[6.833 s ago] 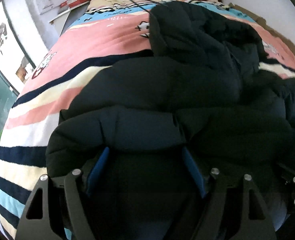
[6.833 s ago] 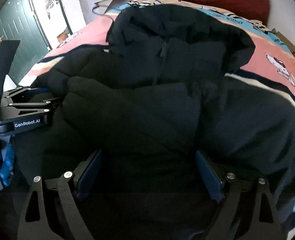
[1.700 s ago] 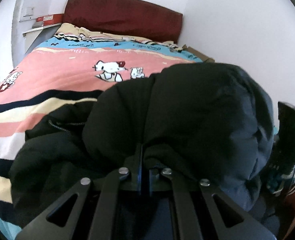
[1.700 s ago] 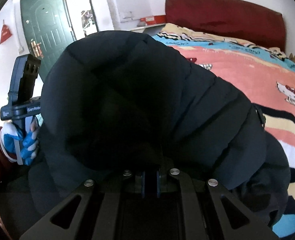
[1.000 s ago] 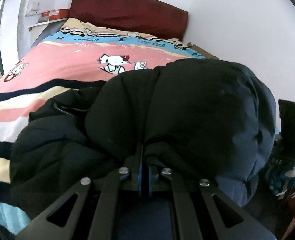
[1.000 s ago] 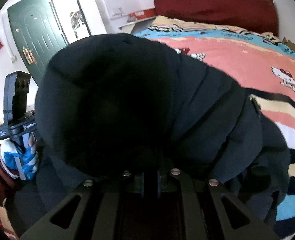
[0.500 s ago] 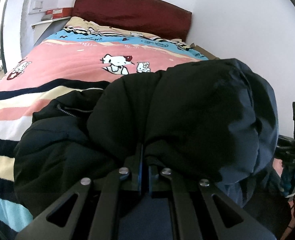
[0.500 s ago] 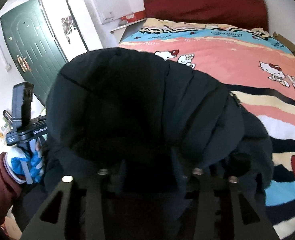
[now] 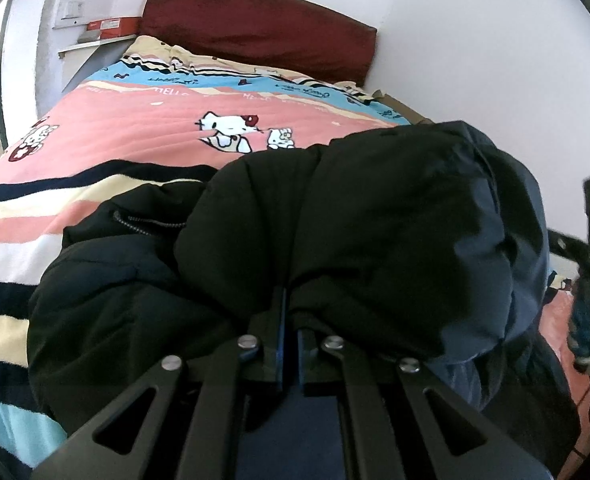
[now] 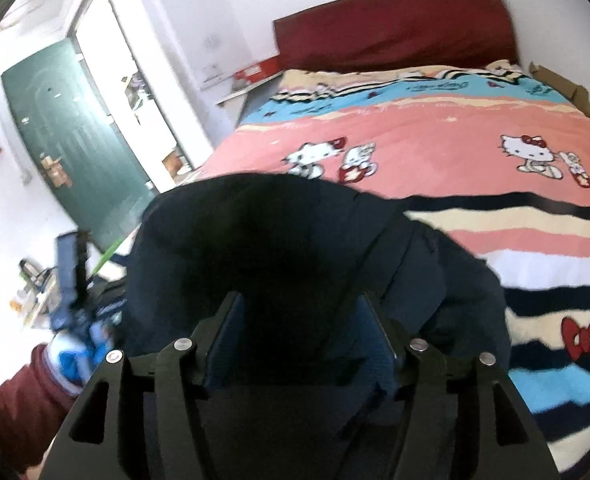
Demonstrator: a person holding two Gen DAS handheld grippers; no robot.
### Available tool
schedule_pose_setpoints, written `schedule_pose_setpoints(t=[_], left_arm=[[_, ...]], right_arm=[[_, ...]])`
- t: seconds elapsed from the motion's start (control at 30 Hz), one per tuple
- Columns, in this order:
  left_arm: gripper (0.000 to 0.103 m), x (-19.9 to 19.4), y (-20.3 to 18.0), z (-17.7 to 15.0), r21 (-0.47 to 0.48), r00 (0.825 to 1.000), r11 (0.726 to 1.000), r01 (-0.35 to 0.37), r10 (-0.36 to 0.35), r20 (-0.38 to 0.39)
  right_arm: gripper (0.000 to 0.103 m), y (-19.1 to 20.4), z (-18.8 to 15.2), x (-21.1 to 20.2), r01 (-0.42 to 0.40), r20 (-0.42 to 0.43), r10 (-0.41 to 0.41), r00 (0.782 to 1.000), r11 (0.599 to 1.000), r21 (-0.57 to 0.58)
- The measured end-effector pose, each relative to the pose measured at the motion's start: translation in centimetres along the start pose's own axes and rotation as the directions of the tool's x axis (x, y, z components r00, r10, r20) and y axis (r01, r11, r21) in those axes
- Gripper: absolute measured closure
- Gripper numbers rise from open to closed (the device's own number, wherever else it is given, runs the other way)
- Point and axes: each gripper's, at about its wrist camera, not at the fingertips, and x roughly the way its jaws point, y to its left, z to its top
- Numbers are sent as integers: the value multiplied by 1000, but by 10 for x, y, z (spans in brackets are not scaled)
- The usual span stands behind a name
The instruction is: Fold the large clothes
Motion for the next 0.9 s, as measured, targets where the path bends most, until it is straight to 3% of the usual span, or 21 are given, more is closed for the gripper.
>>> schedule_pose_setpoints(t=[0.2, 0.33, 0.53, 0.7, 0.9], left_arm=[[100, 6, -3, -3, 23, 1000, 1000, -11, 12, -8], [100, 11, -7, -11, 56, 999, 998, -32, 32, -12], [100, 7, -19, -25, 102, 999, 994, -42, 44, -17], [100, 11, -20, -32, 109, 999, 993, -43, 46, -23], [97, 27, -6, -28, 30, 999, 999, -22, 24, -47]], right_arm=[[42, -3, 8, 49, 11, -62, -11, 998, 1000, 5], [41, -11, -15, 77, -3, -145, 5, 989, 1000, 15], [41, -12, -42, 80, 20, -228, -29, 973, 999, -41], [41, -12, -60, 77, 42, -241, -60, 969, 996, -78], [41, -23, -63, 96, 60, -240, -68, 968, 997, -41]])
